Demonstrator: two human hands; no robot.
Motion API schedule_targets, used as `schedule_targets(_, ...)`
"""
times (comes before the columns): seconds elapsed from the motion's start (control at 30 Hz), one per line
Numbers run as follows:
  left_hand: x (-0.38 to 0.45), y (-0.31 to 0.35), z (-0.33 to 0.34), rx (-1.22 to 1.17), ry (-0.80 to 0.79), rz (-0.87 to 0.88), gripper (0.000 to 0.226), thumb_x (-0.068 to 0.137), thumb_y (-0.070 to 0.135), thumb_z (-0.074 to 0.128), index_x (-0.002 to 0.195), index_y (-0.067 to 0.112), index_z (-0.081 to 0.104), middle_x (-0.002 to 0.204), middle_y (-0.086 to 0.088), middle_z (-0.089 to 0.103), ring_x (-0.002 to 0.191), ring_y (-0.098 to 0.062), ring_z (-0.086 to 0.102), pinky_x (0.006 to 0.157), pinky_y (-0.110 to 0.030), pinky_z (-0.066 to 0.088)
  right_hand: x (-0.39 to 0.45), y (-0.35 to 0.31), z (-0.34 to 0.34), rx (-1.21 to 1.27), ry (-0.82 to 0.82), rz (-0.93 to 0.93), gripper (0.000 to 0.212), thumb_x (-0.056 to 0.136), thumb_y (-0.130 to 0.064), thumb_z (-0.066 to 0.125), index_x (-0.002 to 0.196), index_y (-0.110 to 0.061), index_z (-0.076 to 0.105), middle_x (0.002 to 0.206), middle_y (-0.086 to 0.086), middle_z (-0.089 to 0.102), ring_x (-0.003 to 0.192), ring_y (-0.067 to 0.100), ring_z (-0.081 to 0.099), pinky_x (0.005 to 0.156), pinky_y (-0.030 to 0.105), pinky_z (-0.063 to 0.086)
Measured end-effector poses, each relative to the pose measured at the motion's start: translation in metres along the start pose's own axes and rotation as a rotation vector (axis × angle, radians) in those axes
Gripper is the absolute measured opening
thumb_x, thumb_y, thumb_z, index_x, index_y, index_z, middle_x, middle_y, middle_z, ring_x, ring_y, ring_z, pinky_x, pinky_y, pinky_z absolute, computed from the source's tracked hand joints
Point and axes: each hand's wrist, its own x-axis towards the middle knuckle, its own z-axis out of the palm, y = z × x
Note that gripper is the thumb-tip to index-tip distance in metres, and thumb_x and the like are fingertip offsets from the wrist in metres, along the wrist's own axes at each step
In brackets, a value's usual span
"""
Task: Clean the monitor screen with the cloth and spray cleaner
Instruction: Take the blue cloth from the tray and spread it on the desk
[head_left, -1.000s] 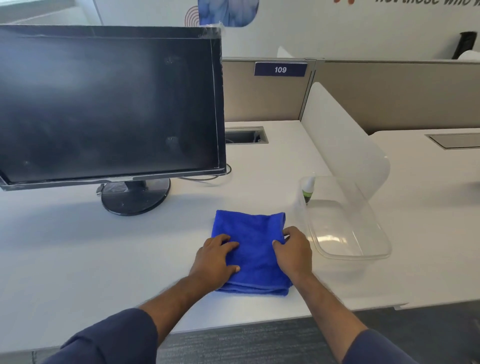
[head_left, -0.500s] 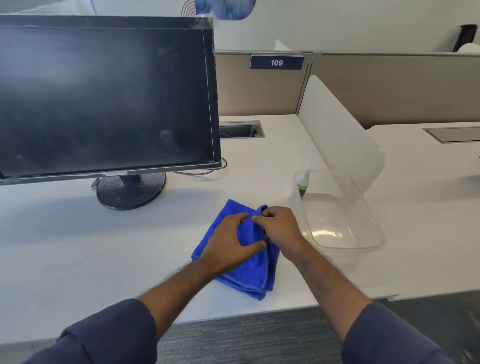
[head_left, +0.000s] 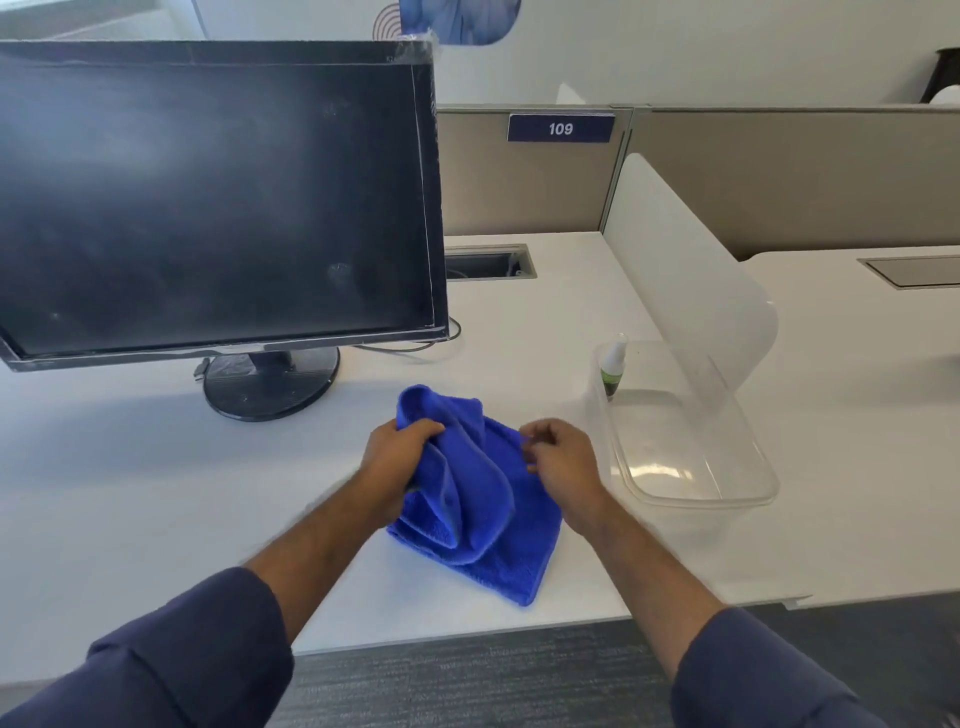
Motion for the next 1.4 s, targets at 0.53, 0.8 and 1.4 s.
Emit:
schedule_targets(0.53, 0.045, 0.017, -0.127, 0.295, 0.243, -0.086, 0.01, 0.081, -0.004, 0.058, 0.079, 0.005, 0.062, 0.079, -0.015, 0.061, 0.07, -0.027, 0.058, 0.064, -0.033, 0.048, 0.004, 0.023, 0.001, -1.17, -0.234, -0.091, 0.072, 0.085, -0.028, 0.063, 0.149, -0.031, 0.031, 0.152, 0.001, 0.026, 0.143, 0.027, 0.022, 0.115, 0.055, 0.024)
schedule_targets(0.8, 0.022, 0.0, -0.099, 0.751, 0.401, 0.516, 0.021, 0.083, 0.023, 0.066, 0.103, 0.027, 0.066, 0.107, 0.01, 0.052, 0.091, -0.014, 0.055, 0.084, -0.031, 0.045, 0.004, 0.033, 0.019, -1.024, 0.004, -0.271, 0.049, 0.092, -0.045, 0.051, 0.135, -0.022, 0.048, 0.141, 0.004, 0.045, 0.135, 0.027, 0.034, 0.107, 0.047, 0.031)
schedule_targets(1.4, 0.026, -0.081, -0.047, 1.475, -0.017, 0.606, 0.089, 0.084, 0.08, 0.003, 0.157, 0.03, -0.002, 0.164, 0.01, -0.01, 0.152, -0.016, -0.011, 0.123, -0.04, -0.006, 0.01, 0.015, 0.0, -0.745, 0.005, -0.416, 0.048, 0.096, -0.042, 0.056, 0.137, -0.018, 0.054, 0.138, -0.002, 0.056, 0.129, 0.014, 0.049, 0.105, 0.028, 0.041)
